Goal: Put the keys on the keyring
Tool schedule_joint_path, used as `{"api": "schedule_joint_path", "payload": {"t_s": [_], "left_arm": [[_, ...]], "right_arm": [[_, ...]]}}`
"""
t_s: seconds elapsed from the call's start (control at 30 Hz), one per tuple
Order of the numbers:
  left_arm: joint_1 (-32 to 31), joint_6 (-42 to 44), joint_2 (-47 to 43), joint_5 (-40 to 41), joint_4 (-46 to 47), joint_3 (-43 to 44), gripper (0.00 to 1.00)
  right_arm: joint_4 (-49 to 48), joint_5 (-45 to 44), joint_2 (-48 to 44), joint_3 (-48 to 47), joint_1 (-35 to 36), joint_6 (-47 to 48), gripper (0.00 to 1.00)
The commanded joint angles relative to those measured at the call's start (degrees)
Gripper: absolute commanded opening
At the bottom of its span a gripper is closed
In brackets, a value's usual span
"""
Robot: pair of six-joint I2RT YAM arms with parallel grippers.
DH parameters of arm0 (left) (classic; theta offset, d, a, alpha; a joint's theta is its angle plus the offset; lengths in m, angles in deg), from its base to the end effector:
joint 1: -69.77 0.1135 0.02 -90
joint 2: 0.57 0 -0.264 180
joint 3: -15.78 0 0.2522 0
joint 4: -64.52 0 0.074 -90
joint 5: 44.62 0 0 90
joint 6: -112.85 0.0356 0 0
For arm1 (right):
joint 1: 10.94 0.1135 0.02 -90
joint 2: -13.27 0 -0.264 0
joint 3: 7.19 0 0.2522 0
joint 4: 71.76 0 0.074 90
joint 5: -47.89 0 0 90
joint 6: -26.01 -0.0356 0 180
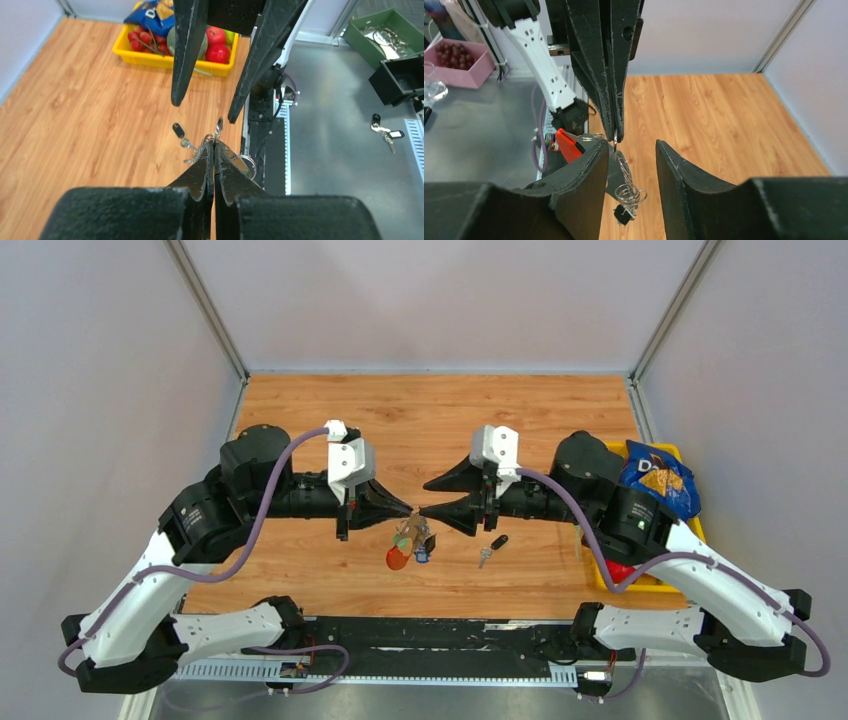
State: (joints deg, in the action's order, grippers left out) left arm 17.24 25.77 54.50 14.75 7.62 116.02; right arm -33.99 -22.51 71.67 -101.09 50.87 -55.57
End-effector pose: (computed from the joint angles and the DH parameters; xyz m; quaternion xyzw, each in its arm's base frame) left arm 0.0763 -0.1294 0.4875 0.4956 0.5847 -0.4414 0.4666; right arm 0.0813 0.1770 0.4805 -0.5051 0.5133 0.4164 0.5549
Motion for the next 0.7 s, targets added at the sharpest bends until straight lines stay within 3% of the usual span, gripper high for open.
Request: {"api": "schedule_joint_path", "payload": {"t_s": [0.0,0.67], "left_arm": [[-0.33,2.58,0.9,0.9,-4.22,3.08,0.0],[-0.37,3.58,1.6,0.44,-5.62,3.33,0.0]], "right_arm": [[8.48,2.43,2.47,-5.12,-0.1,2.4,0.44],[10.79,7.0,6.66,-6.1,-0.1,2.4,0.31]]}}
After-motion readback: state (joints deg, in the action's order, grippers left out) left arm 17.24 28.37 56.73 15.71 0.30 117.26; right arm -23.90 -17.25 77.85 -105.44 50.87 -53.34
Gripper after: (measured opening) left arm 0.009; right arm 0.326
